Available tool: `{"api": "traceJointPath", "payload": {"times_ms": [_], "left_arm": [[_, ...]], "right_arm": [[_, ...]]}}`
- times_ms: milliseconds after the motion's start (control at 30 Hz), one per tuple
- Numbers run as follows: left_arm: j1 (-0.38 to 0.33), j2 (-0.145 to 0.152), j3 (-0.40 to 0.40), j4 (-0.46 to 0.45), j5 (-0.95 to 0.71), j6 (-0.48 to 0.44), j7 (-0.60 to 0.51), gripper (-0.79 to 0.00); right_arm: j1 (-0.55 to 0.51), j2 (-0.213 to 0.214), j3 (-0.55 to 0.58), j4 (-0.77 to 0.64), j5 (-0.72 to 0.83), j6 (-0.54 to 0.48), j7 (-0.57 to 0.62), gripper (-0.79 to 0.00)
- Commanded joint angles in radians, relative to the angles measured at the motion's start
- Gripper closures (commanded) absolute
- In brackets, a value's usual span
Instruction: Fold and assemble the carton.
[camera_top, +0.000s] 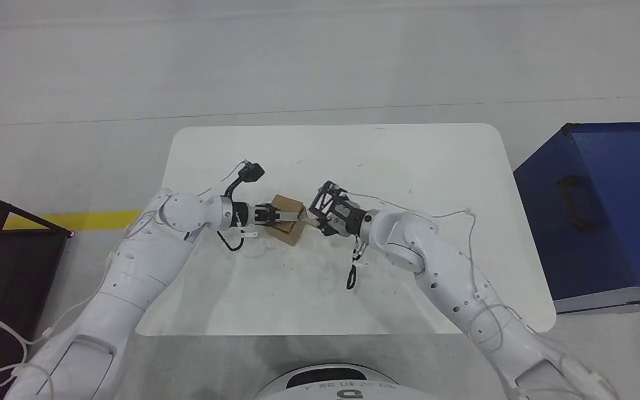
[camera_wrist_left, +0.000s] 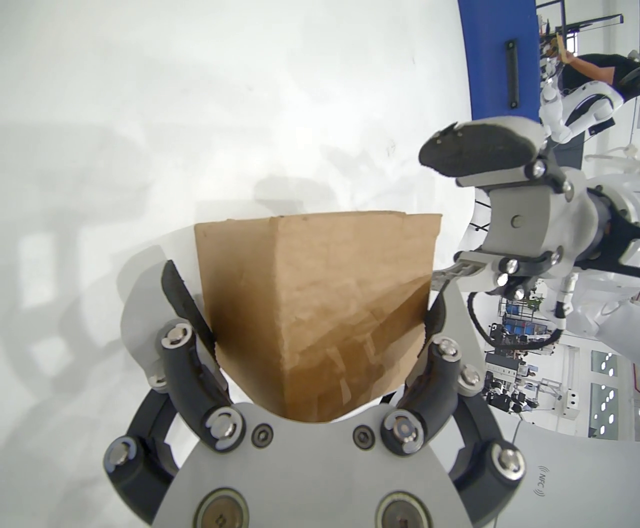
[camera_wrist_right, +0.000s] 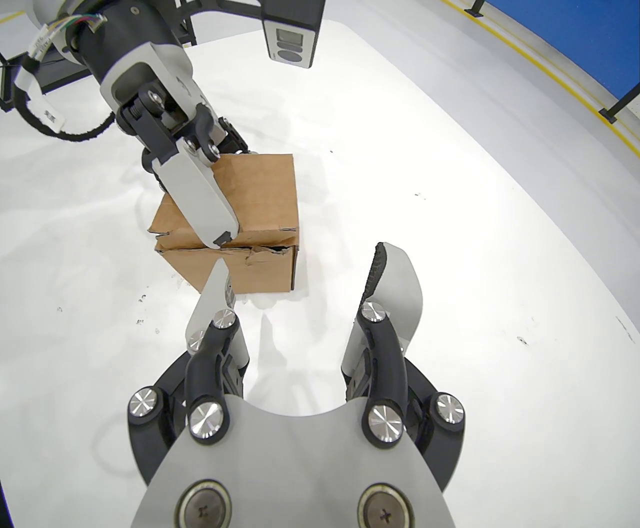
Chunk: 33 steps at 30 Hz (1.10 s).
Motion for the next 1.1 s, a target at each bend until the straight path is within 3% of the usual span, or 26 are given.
{"api": "traceJointPath", "payload": {"times_ms": [0,767,1067], "left_arm": [[-0.001,0.000,0.002,0.001,0.006,0.003,0.000,-0.785],[-0.001,0.003,0.008,-0.014,0.075,0.027,0.004,-0.785],[0.001,0.002,0.011,-0.016,0.074,0.037,-0.011,-0.785]], "right_arm": [[-0.006,0.003,0.014,-0.010,0.003,0.000,-0.002,-0.557],[-0.011,0.000,0.023,-0.047,0.002,0.021,0.006,-0.597],[-0.011,-0.007,0.026,-0.034,0.022,0.074,-0.005,-0.566]]}}
